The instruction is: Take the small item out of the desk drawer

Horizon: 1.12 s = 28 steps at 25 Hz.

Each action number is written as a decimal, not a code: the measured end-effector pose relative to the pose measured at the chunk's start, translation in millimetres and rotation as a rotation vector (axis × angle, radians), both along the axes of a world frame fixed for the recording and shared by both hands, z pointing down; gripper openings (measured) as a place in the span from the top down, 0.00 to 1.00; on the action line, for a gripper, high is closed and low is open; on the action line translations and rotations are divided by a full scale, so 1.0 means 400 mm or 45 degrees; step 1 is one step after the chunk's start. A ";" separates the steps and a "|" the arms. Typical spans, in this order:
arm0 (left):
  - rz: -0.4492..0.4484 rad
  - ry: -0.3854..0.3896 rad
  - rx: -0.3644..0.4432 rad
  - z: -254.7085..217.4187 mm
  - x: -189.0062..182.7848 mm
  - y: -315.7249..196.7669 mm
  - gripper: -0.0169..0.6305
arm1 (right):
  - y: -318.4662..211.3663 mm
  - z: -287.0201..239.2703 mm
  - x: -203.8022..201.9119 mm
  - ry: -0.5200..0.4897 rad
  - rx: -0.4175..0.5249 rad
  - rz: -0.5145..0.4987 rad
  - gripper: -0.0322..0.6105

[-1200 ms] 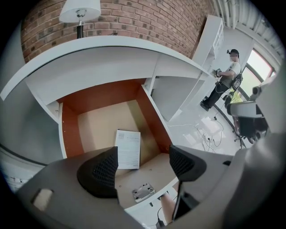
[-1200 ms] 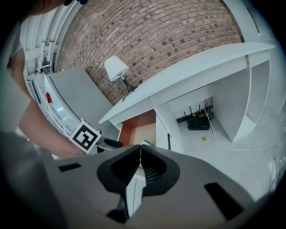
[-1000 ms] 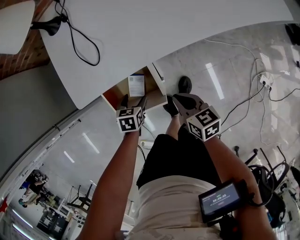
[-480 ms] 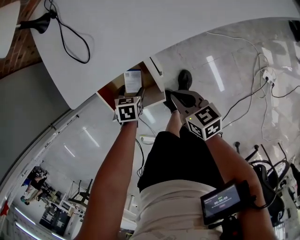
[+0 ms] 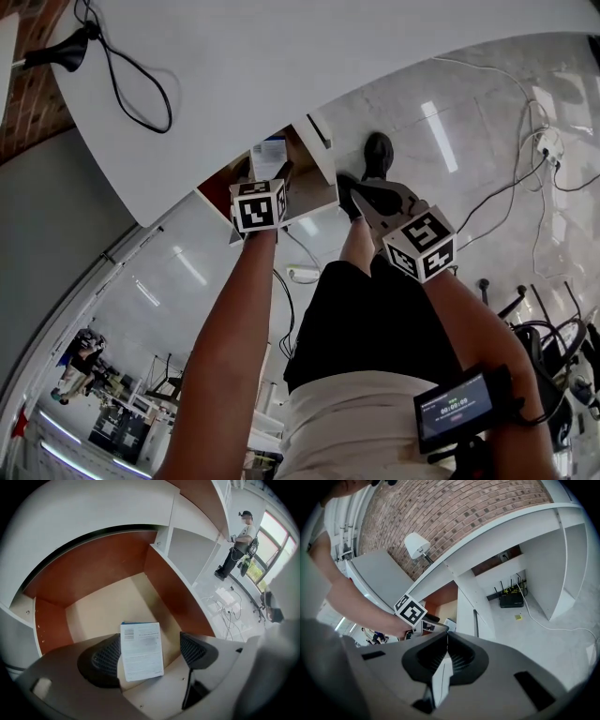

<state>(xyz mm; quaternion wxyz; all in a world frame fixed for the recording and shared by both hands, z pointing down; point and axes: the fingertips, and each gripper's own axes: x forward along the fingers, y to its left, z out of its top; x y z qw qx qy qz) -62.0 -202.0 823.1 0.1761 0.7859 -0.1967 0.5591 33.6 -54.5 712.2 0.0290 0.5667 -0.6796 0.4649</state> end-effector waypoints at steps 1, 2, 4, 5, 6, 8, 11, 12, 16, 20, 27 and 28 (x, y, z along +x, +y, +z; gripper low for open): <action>0.001 -0.001 0.001 0.006 0.003 -0.002 0.39 | 0.003 0.004 -0.001 -0.003 -0.002 -0.001 0.94; -0.001 -0.004 -0.003 0.014 0.004 -0.003 0.39 | 0.007 0.008 -0.001 -0.006 -0.004 -0.002 0.94; -0.009 -0.008 -0.017 0.029 0.008 -0.008 0.39 | 0.012 0.017 0.001 -0.012 -0.011 0.000 0.94; -0.010 -0.008 -0.022 0.037 0.010 -0.011 0.39 | 0.015 0.022 0.002 -0.016 -0.015 0.003 0.94; -0.008 -0.011 -0.024 0.044 0.012 -0.014 0.39 | 0.018 0.026 0.002 -0.021 -0.020 0.006 0.94; 0.000 -0.024 -0.026 0.057 0.011 -0.018 0.39 | 0.028 0.034 0.003 -0.038 -0.032 0.017 0.94; 0.003 -0.058 -0.015 0.078 0.006 -0.026 0.39 | 0.044 0.046 0.008 -0.055 -0.055 0.034 0.94; 0.000 -0.075 -0.002 0.084 0.004 -0.031 0.39 | 0.049 0.050 0.011 -0.057 -0.062 0.039 0.94; -0.026 -0.142 0.047 0.101 -0.006 -0.043 0.38 | 0.072 0.064 0.030 -0.057 -0.085 0.057 0.94; -0.037 -0.188 0.047 0.113 -0.019 -0.043 0.37 | 0.073 0.067 0.037 -0.064 -0.090 0.068 0.94; -0.024 -0.221 0.007 0.127 -0.026 -0.049 0.37 | 0.064 0.068 0.038 -0.084 -0.092 0.089 0.94; -0.016 -0.227 0.007 0.129 -0.027 -0.050 0.37 | 0.063 0.069 0.040 -0.084 -0.093 0.090 0.94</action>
